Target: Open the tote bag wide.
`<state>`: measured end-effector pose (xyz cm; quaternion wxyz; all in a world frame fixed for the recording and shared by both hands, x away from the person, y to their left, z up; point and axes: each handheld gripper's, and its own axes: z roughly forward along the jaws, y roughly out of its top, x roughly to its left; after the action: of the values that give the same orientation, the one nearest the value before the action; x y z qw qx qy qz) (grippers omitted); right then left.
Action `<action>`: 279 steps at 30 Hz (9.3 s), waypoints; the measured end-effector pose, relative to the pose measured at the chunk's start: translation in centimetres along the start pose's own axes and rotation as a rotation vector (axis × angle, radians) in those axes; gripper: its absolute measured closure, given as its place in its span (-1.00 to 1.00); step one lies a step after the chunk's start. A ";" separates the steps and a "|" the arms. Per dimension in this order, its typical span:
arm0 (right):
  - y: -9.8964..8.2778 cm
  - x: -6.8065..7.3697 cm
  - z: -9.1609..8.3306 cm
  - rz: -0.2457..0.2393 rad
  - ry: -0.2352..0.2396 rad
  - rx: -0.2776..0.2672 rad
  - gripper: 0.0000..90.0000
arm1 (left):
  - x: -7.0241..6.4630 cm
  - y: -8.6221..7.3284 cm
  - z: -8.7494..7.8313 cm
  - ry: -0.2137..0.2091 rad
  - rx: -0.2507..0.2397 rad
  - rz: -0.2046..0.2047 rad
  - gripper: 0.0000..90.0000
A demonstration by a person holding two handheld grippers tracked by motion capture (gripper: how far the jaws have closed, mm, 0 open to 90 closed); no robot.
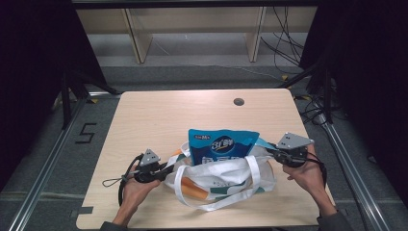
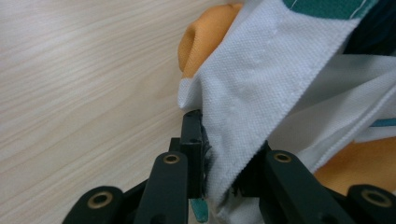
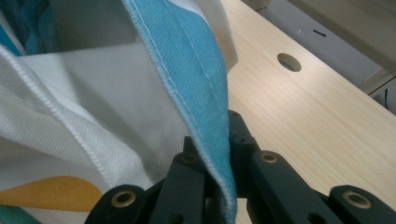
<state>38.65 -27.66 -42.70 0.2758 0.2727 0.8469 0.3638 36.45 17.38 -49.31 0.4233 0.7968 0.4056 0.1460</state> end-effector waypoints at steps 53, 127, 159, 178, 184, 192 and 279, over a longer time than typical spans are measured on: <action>-2.1 -2.8 8.0 0.216 -0.008 0.165 0.20 | 2.4 0.8 1.3 0.075 0.050 -0.006 0.18; 3.3 1.1 0.7 0.114 0.153 -0.034 0.12 | -4.8 6.0 0.3 -0.199 0.016 0.092 -0.09; 1.5 -3.4 11.4 0.042 -0.042 0.165 0.96 | -8.6 -1.0 2.2 -0.128 0.193 0.523 0.64; 2.6 -2.7 1.1 0.220 0.150 -0.078 0.17 | -7.7 4.2 -3.3 -0.181 -0.042 0.276 -0.22; 2.7 0.8 -0.2 0.113 0.254 -0.073 0.10 | -4.6 5.7 -3.9 0.015 -0.053 0.203 -0.22; 3.6 5.5 2.0 -0.058 0.315 0.012 0.07 | -1.9 7.3 0.5 0.060 -0.026 0.133 -0.15; 0.3 0.3 12.8 0.113 0.124 0.132 0.96 | -0.5 3.0 7.7 0.096 0.093 0.100 0.97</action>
<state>47.01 -21.29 -50.02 0.1833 0.3147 0.8676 0.3385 42.17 11.77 -51.51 0.3580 0.8270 0.3914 0.1861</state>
